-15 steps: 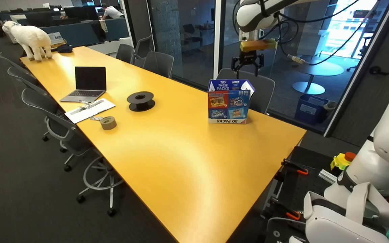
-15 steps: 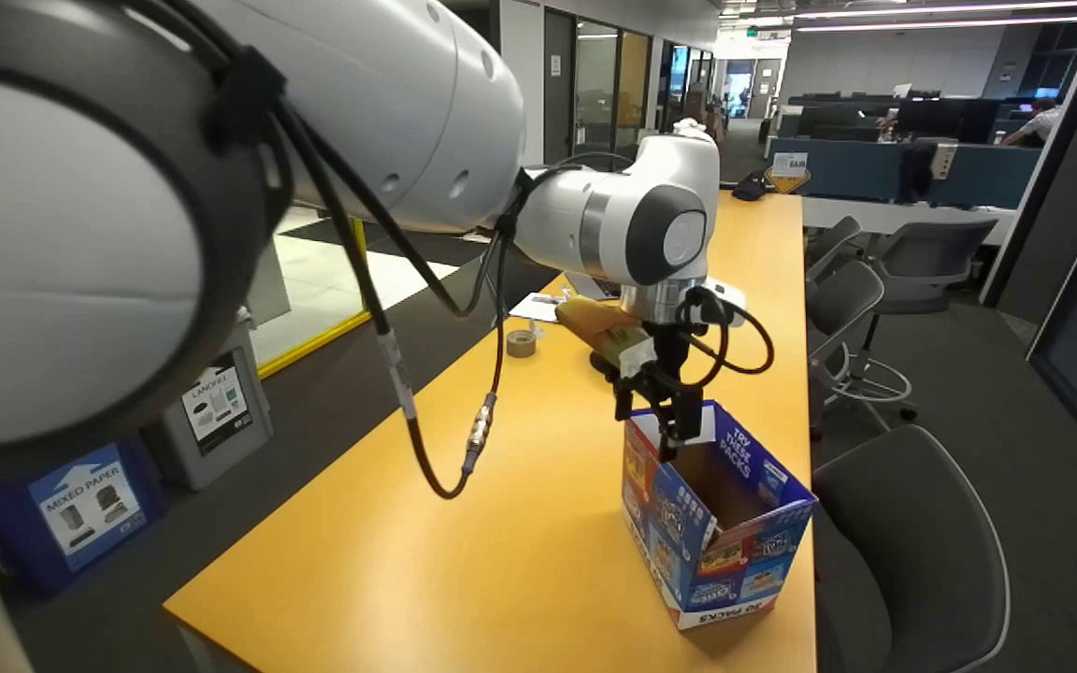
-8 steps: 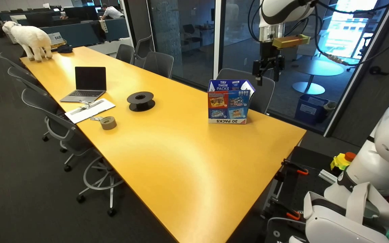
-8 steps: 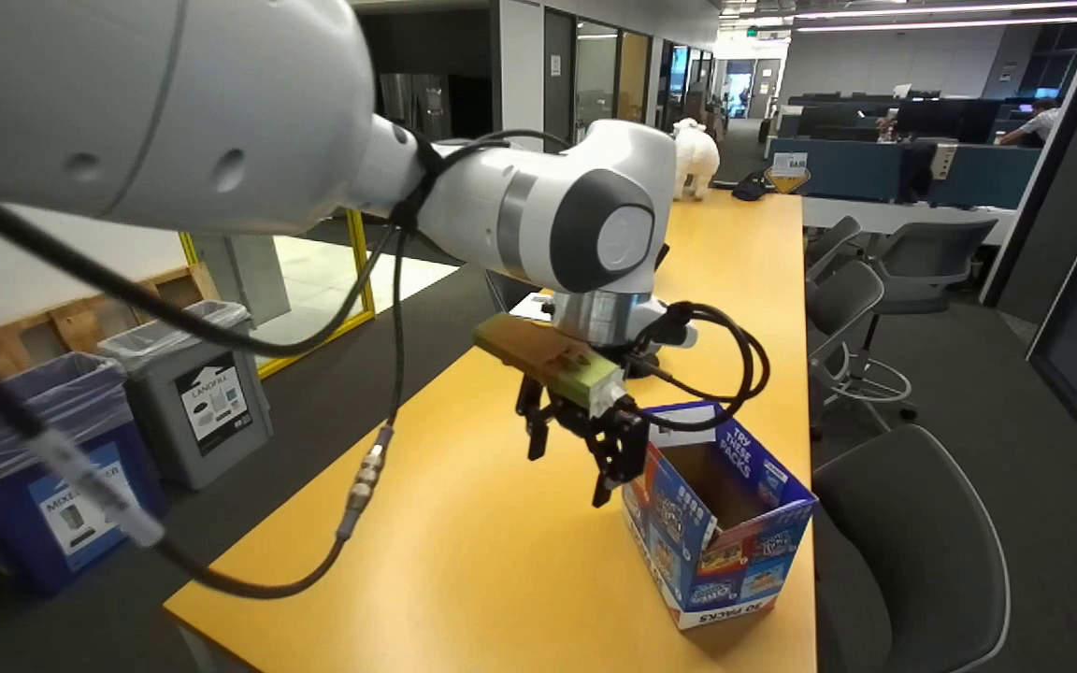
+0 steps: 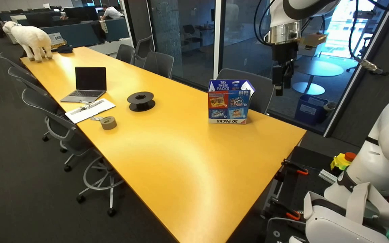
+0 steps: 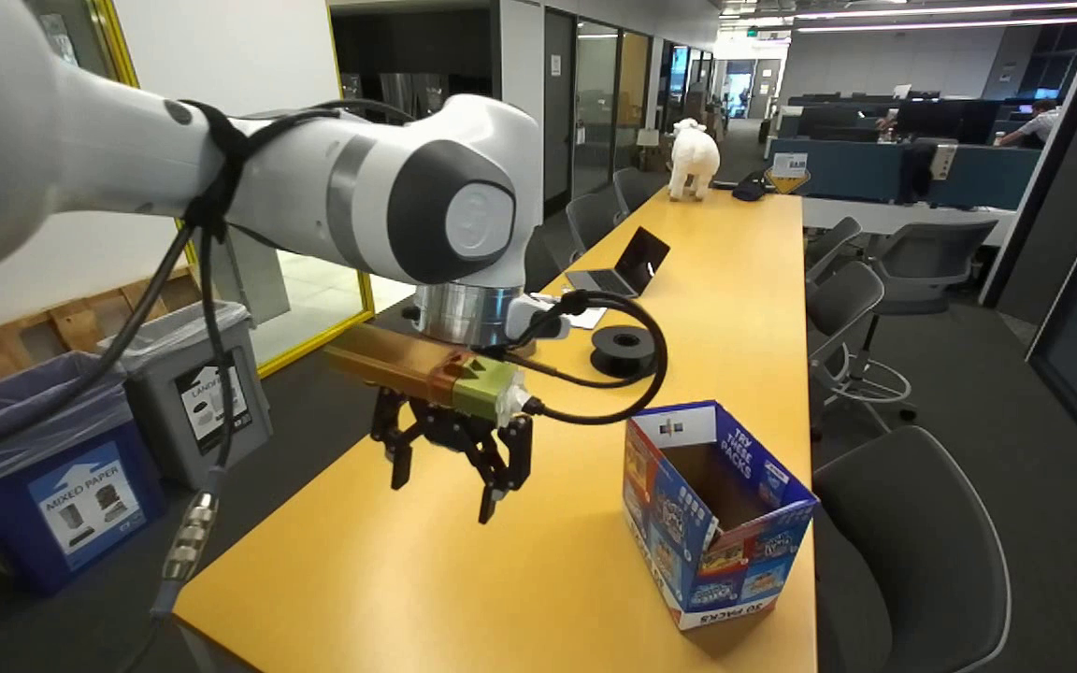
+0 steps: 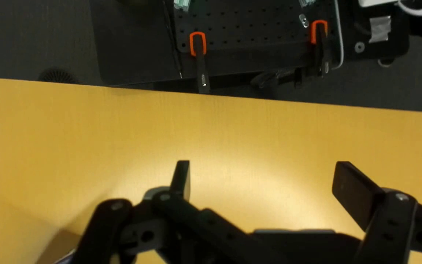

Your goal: Put the ropes in the carton box

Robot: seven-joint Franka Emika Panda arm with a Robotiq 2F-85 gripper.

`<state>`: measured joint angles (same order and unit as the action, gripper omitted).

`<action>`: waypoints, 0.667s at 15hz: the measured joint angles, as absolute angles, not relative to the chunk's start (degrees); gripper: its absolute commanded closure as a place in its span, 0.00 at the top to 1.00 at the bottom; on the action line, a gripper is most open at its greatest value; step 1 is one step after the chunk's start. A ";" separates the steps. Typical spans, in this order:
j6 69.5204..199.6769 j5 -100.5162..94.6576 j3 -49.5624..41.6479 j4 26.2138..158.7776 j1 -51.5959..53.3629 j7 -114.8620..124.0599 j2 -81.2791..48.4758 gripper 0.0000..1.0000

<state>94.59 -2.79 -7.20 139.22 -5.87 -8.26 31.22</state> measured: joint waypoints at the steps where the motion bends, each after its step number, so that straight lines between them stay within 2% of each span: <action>1: 94.20 -2.79 -7.18 140.01 -4.98 -10.30 32.57 1.00; 6: 94.41 -2.79 -7.35 142.98 -0.87 -20.54 36.64 1.00; 10: 100.38 -2.88 -7.74 146.62 0.75 -25.02 39.53 1.00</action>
<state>100.38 -2.88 -7.74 146.62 0.75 -25.02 39.53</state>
